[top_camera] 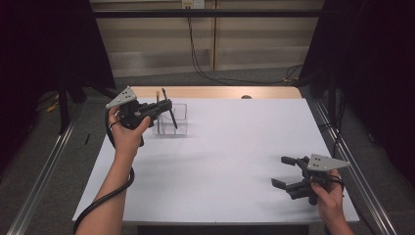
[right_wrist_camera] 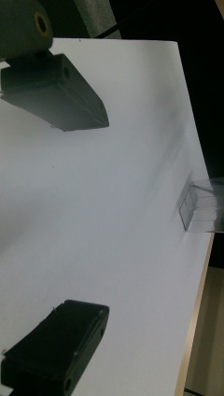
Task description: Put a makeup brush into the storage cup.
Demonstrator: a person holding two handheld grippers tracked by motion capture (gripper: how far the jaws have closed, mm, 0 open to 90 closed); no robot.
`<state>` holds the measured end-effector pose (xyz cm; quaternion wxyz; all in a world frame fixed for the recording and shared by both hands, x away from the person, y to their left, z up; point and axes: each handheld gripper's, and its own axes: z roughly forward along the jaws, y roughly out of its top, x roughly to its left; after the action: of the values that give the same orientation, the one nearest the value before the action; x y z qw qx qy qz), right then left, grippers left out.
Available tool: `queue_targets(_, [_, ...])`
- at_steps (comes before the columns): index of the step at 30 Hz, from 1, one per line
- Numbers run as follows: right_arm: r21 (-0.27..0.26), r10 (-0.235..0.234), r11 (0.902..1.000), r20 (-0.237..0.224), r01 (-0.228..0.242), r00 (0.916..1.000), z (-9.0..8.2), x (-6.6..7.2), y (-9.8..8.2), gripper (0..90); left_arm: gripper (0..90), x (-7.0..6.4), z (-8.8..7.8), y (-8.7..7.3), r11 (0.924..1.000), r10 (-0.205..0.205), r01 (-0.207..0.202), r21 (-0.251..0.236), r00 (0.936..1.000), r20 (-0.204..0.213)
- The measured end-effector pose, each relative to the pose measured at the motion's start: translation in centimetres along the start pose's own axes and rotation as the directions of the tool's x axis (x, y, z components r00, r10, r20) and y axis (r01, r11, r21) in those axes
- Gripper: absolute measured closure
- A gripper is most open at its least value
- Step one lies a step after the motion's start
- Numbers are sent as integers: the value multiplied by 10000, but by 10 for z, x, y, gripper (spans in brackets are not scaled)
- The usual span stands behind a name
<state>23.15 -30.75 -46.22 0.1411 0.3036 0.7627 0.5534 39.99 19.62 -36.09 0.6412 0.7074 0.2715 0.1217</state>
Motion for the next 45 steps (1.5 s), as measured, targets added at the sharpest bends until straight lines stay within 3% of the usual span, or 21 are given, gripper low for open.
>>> queue_targets(30, [-33, 58, 10000, -20, -58, 10000, -1, -1, -1, 84, 840, 23, 3, 17, 10000, 59, -59, 12, 9965, -828])
queue_targets(45, [-88, 21, 10000, -34, -21, 10000, -1, -1, -1, 84, 840, 38, 3, 19, 9999, 100, -79, 142, 9885, -1507])
